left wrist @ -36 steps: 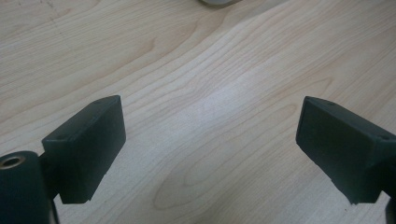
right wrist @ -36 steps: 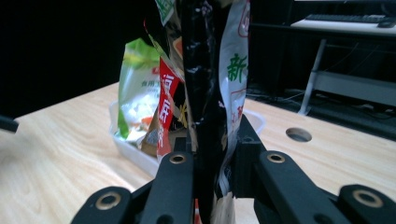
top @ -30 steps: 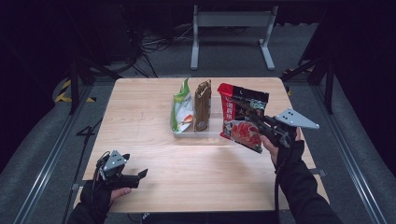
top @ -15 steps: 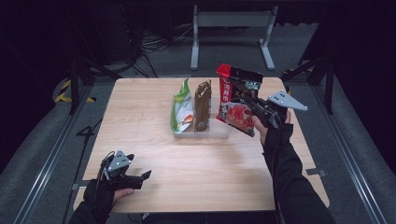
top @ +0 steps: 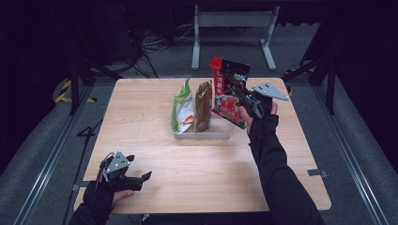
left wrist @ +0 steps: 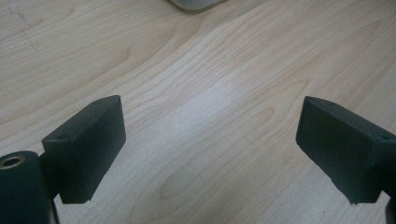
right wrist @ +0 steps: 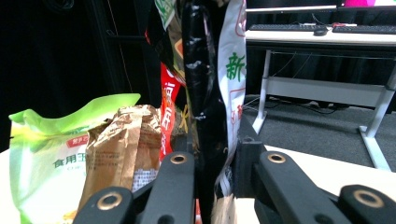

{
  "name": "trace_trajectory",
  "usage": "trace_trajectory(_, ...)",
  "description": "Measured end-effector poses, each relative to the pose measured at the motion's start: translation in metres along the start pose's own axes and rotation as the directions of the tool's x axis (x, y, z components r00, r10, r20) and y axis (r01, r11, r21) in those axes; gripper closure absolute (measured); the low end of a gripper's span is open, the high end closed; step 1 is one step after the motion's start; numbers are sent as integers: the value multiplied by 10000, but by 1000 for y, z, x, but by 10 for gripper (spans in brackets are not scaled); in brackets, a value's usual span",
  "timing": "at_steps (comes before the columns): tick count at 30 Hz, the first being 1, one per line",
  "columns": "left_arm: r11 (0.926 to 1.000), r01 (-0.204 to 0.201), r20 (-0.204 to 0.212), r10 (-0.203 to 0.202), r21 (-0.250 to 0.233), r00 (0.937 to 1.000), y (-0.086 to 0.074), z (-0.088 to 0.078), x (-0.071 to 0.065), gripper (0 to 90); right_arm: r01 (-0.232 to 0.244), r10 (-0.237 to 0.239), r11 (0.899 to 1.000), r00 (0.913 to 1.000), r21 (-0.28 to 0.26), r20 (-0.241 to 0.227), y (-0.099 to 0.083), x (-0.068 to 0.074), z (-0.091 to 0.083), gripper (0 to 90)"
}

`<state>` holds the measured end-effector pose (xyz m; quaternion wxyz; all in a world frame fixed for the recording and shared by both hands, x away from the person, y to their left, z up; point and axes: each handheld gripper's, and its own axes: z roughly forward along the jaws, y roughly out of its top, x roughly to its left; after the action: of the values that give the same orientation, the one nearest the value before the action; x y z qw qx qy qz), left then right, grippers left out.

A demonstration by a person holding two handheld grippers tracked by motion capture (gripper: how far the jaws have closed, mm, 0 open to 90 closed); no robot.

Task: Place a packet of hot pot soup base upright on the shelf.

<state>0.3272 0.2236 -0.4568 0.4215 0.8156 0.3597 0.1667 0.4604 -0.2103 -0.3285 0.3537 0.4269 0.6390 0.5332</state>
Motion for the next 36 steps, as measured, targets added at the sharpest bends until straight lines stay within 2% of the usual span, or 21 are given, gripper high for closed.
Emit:
trace_trajectory(8, 9999, -46, 163, 49, -134, 9999, 2, -1, 0, 89, -170, 172, 9998, 9989, -41, 428, -4, 10, 23, 813)
trace_trajectory(10, 9999, 3, 230, 1, -162, 9997, 2, -1, -1, 89, -350, 353, 9994, 9981, -82, 495, -6, 11, 27, 813)
trace_trajectory(18, 9999, -94, 314, 96, -77, 9995, 1, 0, -1, 89, -581, 650, 9957, 9931, -726, 972, -17, 19, 29, 812)
trace_trajectory(21, 9999, -118, 336, 119, -24, 9994, 1, 1, -2, 89, -329, 418, 9963, 9927, -794, 1130, -23, 23, 27, 812)
trace_trajectory(23, 10000, -63, 391, 64, -25, 9992, 1, 2, -2, 89, -440, 546, 9948, 9917, -919, 1162, -27, 25, 27, 810)
trace_trajectory(25, 9999, -155, 376, 155, 14, 9992, 1, 2, -2, 89, -418, 502, 9964, 9920, -734, 1162, -35, 29, 29, 807)
trace_trajectory(28, 9998, -196, 385, 195, 24, 9991, 1, 2, -3, 89, -643, 704, 9963, 9913, -579, 1111, -52, 33, 32, 798)
trace_trajectory(29, 9998, -182, 398, 181, 21, 9990, 1, 2, -3, 89, -677, 746, 9952, 9920, -702, 1017, -58, 33, 31, 797)
trace_trajectory(34, 9998, -171, 443, 168, 68, 9989, 1, 3, -3, 89, -314, 366, 9975, 9958, -630, 837, -60, 32, 28, 784)
trace_trajectory(36, 9998, -207, 454, 203, 82, 9988, 1, 3, -3, 89, -247, 280, 9981, 9979, -558, 586, -62, 30, 27, 776)
